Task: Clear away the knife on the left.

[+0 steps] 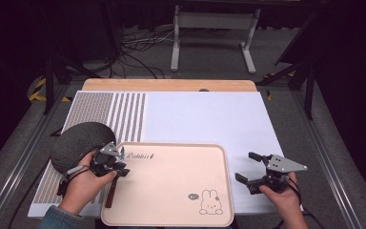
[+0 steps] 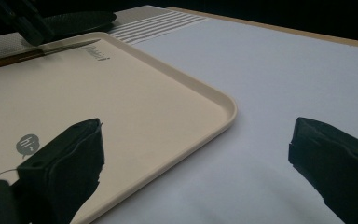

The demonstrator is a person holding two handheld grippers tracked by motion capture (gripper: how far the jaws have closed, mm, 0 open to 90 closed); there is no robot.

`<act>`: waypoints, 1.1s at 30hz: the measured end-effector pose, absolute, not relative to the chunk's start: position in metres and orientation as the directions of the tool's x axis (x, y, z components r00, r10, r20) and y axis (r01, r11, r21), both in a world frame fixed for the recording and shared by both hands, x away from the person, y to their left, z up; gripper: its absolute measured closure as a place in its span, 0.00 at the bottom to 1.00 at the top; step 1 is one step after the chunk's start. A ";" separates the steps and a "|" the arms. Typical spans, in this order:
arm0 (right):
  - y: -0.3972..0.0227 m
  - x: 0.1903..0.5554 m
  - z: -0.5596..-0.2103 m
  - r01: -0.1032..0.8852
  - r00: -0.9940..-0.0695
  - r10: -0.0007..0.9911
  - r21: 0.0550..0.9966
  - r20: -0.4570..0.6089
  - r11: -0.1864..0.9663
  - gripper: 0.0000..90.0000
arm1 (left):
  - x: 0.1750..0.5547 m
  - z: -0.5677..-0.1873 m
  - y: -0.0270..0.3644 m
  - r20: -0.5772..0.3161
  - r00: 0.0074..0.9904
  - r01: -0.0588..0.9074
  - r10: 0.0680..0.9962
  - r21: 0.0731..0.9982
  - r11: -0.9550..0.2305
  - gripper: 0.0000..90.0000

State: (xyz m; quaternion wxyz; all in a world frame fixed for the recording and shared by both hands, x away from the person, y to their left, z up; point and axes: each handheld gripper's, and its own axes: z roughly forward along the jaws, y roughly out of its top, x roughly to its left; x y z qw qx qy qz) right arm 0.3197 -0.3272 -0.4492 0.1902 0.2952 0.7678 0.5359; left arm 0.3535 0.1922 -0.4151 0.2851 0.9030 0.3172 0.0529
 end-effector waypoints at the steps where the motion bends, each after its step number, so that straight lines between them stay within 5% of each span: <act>1: -0.327 0.320 -0.449 0.249 -0.753 0.657 0.935 0.024 0.251 0.04 | 0.353 -0.415 0.192 -0.085 0.793 0.543 0.603 0.548 -0.636 0.68; 6: -0.327 0.320 -0.449 0.247 -0.751 0.660 0.936 0.022 0.250 0.04 | 0.349 -0.405 0.196 -0.058 0.793 0.509 0.607 0.611 -0.606 0.49; 7: -0.328 0.319 -0.449 0.247 -0.750 0.661 0.937 0.022 0.249 0.04 | 0.348 -0.404 0.197 -0.064 0.791 0.508 0.608 0.622 -0.596 0.38; 12: -0.328 0.319 -0.448 0.244 -0.744 0.668 0.939 0.021 0.243 0.04 | 0.345 -0.399 0.206 -0.017 0.792 0.448 0.610 0.695 -0.562 0.24; 33: -0.329 0.317 -0.447 0.230 -0.740 0.672 0.944 0.011 0.238 0.04 | 0.327 -0.396 0.267 0.019 0.789 0.278 0.613 0.880 -0.385 0.06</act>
